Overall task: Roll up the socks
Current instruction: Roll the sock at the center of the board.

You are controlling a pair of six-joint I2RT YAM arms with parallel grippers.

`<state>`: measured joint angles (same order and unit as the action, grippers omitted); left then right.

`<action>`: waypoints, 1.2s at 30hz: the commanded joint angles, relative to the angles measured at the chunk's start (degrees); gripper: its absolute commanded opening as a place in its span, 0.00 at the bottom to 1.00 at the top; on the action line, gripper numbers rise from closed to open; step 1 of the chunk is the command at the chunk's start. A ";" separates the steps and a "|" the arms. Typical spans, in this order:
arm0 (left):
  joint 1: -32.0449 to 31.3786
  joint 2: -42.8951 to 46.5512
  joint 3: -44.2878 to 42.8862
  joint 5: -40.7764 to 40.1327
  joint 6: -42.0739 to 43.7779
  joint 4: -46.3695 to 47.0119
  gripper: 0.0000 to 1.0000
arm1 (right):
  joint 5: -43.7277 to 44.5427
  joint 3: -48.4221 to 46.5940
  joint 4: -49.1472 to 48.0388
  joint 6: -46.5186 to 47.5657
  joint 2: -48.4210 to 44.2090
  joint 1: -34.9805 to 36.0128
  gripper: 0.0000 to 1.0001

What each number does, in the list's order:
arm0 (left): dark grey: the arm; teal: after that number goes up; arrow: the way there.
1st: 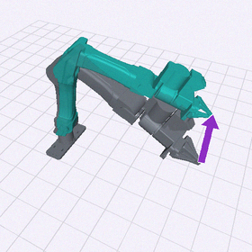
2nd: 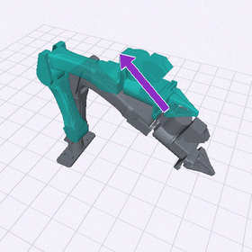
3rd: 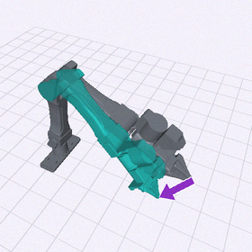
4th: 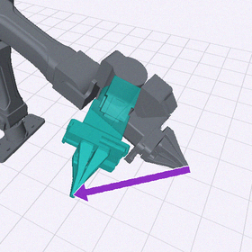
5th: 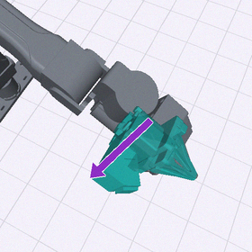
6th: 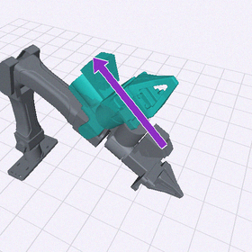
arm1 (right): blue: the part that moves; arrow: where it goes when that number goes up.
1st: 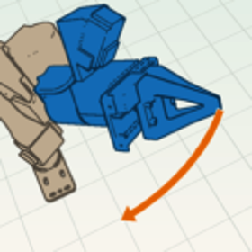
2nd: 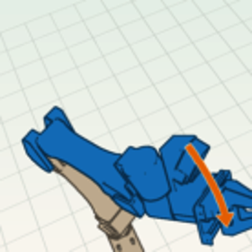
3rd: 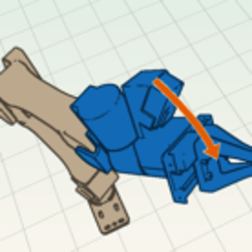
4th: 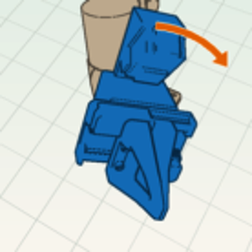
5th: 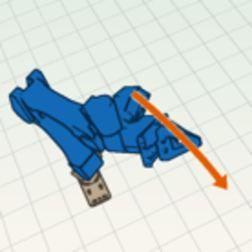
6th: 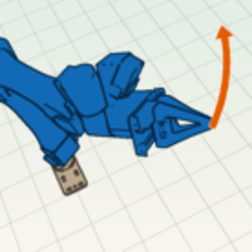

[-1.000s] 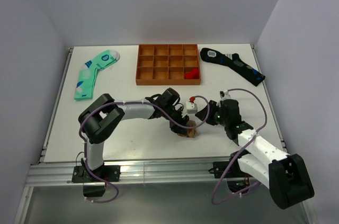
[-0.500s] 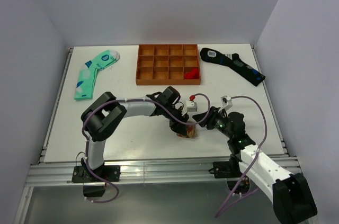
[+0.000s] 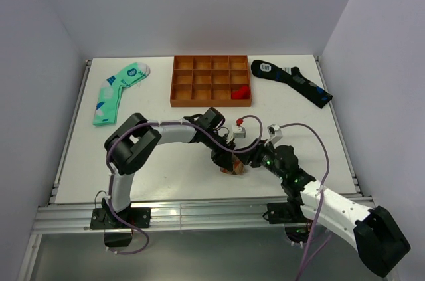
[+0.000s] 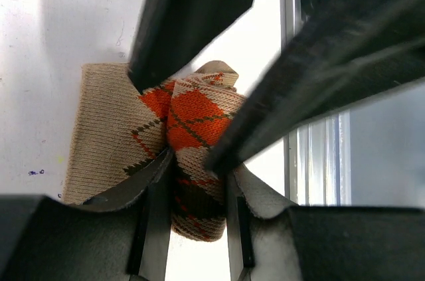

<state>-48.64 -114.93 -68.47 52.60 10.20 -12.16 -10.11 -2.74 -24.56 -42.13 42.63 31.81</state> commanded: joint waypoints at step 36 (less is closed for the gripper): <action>-0.31 -8.38 -2.29 -2.41 2.81 -18.07 0.00 | 26.02 -31.96 56.80 4.33 4.37 23.64 0.47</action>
<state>-47.97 -119.33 -73.43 58.43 10.63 -22.33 16.78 -31.03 25.54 -42.68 41.12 54.08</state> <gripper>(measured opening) 0.359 0.469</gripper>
